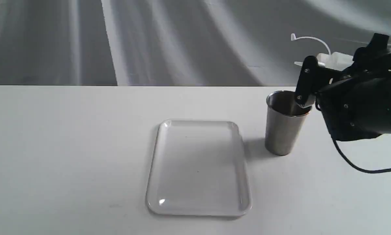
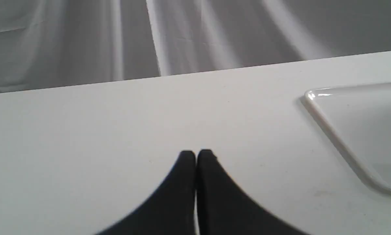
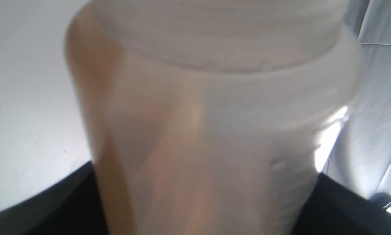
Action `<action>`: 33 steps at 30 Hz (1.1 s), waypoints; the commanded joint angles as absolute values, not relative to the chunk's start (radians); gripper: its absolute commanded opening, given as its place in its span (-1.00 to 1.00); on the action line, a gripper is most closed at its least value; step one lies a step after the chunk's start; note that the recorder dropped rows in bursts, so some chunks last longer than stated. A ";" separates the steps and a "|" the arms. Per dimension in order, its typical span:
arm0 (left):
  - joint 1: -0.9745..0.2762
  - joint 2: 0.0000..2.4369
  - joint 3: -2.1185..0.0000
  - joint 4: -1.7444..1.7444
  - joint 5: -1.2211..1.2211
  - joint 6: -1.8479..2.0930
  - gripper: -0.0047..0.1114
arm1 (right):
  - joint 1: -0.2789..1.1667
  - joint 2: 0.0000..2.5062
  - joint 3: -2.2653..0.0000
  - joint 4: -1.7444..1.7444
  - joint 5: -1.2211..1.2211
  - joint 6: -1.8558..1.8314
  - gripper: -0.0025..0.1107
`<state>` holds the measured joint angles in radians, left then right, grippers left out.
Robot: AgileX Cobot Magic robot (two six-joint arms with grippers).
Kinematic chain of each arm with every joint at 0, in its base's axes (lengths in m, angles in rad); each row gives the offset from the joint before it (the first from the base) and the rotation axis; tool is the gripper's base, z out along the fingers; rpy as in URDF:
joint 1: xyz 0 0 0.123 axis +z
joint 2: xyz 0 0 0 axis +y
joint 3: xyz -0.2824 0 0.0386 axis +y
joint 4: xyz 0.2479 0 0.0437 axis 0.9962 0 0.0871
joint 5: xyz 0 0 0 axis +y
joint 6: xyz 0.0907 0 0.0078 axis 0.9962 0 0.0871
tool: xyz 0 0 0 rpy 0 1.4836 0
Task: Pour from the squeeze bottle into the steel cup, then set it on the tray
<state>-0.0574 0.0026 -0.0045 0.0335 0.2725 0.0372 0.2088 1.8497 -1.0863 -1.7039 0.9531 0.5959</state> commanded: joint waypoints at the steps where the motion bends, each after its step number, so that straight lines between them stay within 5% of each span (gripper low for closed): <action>1: -0.063 0.000 0.000 0.033 0.266 0.032 -0.92 | 0.211 1.842 -1.096 -1.744 0.987 0.562 -0.55; 33: -0.063 0.000 0.000 0.033 0.266 0.035 -0.92 | 0.211 1.842 -1.096 -1.744 0.950 0.400 -0.55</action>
<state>-0.0574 0.0026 -0.0045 0.0335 0.2725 0.0372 0.2088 1.8497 -1.0863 -1.7056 0.9479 0.3949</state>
